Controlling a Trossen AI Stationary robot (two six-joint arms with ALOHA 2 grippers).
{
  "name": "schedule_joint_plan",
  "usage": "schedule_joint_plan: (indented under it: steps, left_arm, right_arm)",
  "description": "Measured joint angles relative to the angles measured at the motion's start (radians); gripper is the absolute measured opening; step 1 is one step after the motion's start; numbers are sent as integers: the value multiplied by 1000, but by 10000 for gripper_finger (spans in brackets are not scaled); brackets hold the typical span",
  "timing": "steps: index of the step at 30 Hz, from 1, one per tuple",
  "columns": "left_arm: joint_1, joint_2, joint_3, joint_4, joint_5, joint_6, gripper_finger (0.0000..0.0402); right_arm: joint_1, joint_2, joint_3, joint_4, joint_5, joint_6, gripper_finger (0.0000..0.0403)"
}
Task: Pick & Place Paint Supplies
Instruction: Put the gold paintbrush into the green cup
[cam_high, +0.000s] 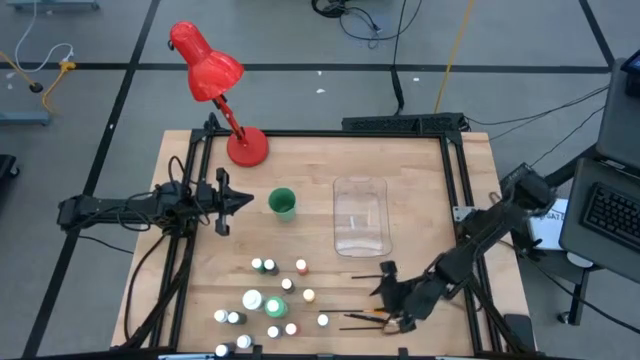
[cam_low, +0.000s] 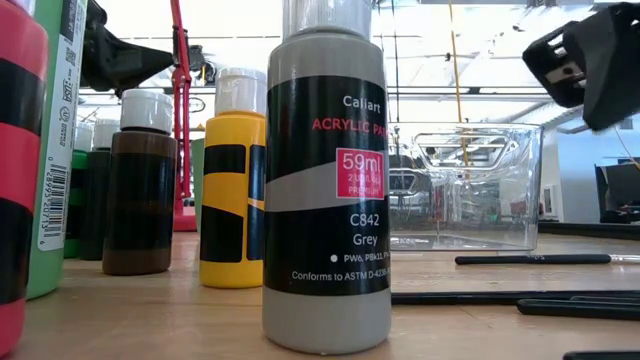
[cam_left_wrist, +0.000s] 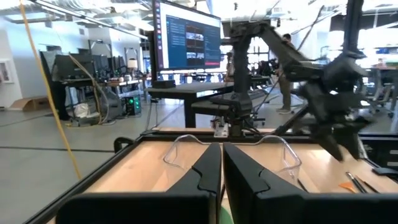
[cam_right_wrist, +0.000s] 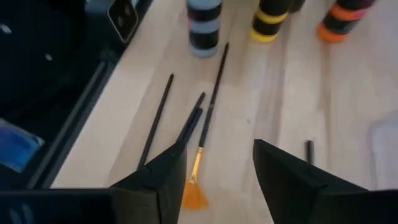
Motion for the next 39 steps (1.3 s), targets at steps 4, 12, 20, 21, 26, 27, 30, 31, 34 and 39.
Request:
schedule_joint_plan:
  steps: [4, 12, 20, 21, 26, 27, 30, 31, 34, 39]
  left_arm:
    - [0, 0, 0, -4, -31, 0, 21]
    - [0, 0, 0, -7, -33, -5, 21]
    - [0, 0, 0, -2, -34, 27, 21]
    - [0, 0, 0, -1, -33, 37, 21]
    - [1, 0, 0, 0, -34, 59, 21]
    - [1, 0, 0, 0, -34, 58, 21]
    - [1, 0, 0, 0, -34, 54, 21]
    - [1, 0, 0, 0, -34, 54, 21]
    - [1, 0, 0, 0, -34, 53, 21]
    - [1, 0, 0, 0, -34, 52, 21]
  right_arm:
    - [1, 122, 118, -157, -4, 27, 171]
    - [7, 245, 209, -199, -78, 57, 168]
    - [7, 263, 210, -306, -73, 166, 163]
    - [7, 264, 210, -313, -72, 170, 160]
    - [7, 264, 210, -311, -75, 160, 123]
    - [7, 264, 210, -312, -75, 160, 113]
    - [7, 264, 210, -310, -78, 161, 81]
    - [7, 264, 207, -306, -78, 161, 70]
    - [7, 261, 176, -259, -99, 161, 40]
    - [5, 257, 120, -207, -112, 202, 5]
